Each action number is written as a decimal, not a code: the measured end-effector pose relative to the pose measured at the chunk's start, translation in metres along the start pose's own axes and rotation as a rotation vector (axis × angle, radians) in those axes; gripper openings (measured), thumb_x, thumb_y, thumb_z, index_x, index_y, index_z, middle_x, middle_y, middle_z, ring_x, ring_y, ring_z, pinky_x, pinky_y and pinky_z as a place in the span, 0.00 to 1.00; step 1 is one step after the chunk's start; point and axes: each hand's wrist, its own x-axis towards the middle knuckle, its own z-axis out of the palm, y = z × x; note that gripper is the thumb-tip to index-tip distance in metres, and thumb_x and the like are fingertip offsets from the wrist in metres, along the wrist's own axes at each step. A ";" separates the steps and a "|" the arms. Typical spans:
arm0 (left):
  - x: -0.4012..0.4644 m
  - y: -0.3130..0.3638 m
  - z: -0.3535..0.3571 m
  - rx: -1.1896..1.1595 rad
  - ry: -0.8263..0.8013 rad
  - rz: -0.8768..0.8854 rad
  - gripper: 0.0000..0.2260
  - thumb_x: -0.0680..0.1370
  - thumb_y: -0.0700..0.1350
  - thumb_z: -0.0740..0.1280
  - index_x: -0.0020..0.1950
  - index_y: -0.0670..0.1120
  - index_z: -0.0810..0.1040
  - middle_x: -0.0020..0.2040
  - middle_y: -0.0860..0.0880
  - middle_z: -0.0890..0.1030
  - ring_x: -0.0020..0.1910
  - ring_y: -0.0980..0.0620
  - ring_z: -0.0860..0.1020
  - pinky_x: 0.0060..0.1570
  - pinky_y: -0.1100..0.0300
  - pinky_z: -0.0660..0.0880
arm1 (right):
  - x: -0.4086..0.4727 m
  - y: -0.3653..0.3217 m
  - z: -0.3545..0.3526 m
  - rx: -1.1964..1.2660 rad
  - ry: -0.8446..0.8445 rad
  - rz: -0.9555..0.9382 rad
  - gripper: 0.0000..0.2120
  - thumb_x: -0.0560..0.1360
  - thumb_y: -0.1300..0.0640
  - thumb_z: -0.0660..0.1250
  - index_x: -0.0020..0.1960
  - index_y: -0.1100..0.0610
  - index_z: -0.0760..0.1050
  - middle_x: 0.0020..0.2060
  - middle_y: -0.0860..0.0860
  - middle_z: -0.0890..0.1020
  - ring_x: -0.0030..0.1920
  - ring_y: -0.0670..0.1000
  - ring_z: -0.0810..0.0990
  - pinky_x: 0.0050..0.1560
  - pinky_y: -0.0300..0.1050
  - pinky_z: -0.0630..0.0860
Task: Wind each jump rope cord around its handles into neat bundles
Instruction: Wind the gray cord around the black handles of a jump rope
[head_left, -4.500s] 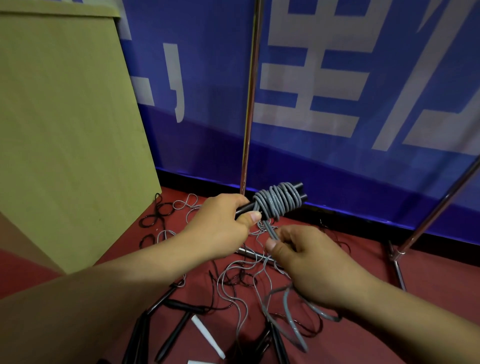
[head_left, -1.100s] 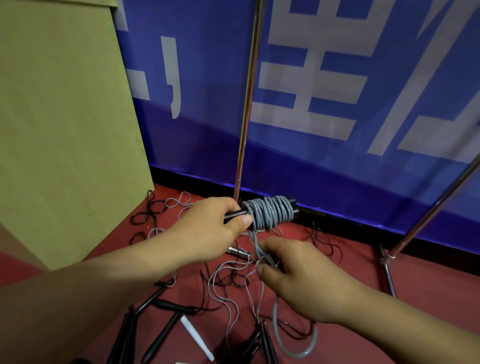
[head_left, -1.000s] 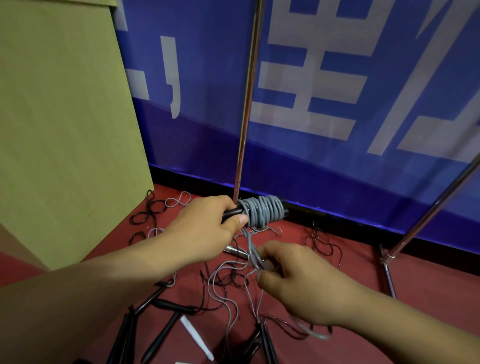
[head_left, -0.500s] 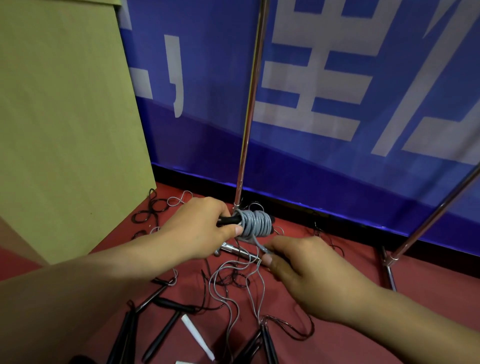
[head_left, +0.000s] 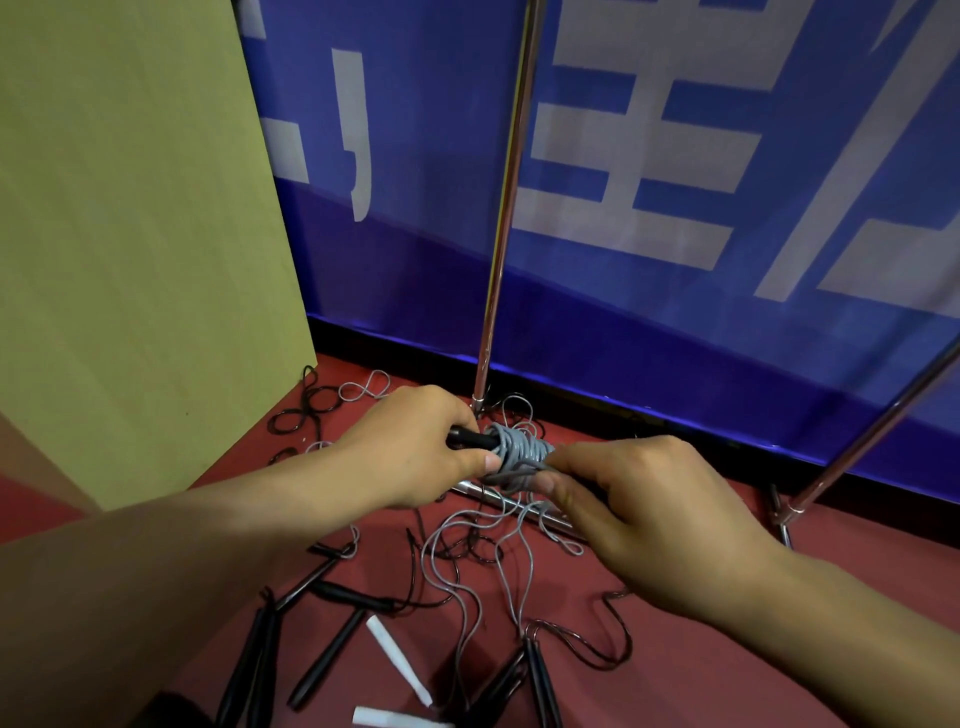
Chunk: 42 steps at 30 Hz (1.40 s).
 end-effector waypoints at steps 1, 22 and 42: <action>-0.001 0.001 0.000 0.008 -0.015 0.016 0.10 0.73 0.60 0.72 0.44 0.54 0.81 0.33 0.55 0.78 0.35 0.58 0.75 0.33 0.61 0.67 | 0.000 0.001 0.000 0.005 0.019 0.000 0.24 0.76 0.35 0.47 0.48 0.48 0.77 0.30 0.45 0.74 0.34 0.51 0.76 0.34 0.52 0.73; -0.030 0.037 -0.010 0.039 -0.346 0.398 0.08 0.79 0.54 0.67 0.57 0.55 0.79 0.39 0.57 0.78 0.41 0.59 0.73 0.38 0.69 0.65 | 0.015 0.039 0.015 0.129 0.090 0.096 0.18 0.74 0.33 0.56 0.53 0.41 0.76 0.39 0.42 0.81 0.43 0.48 0.80 0.43 0.52 0.78; -0.046 0.038 -0.016 -0.709 -0.382 0.327 0.11 0.77 0.50 0.63 0.50 0.43 0.77 0.34 0.54 0.78 0.35 0.53 0.74 0.39 0.52 0.73 | 0.021 0.058 0.027 0.807 -0.097 0.151 0.27 0.74 0.43 0.70 0.49 0.70 0.78 0.38 0.68 0.78 0.37 0.55 0.75 0.40 0.50 0.76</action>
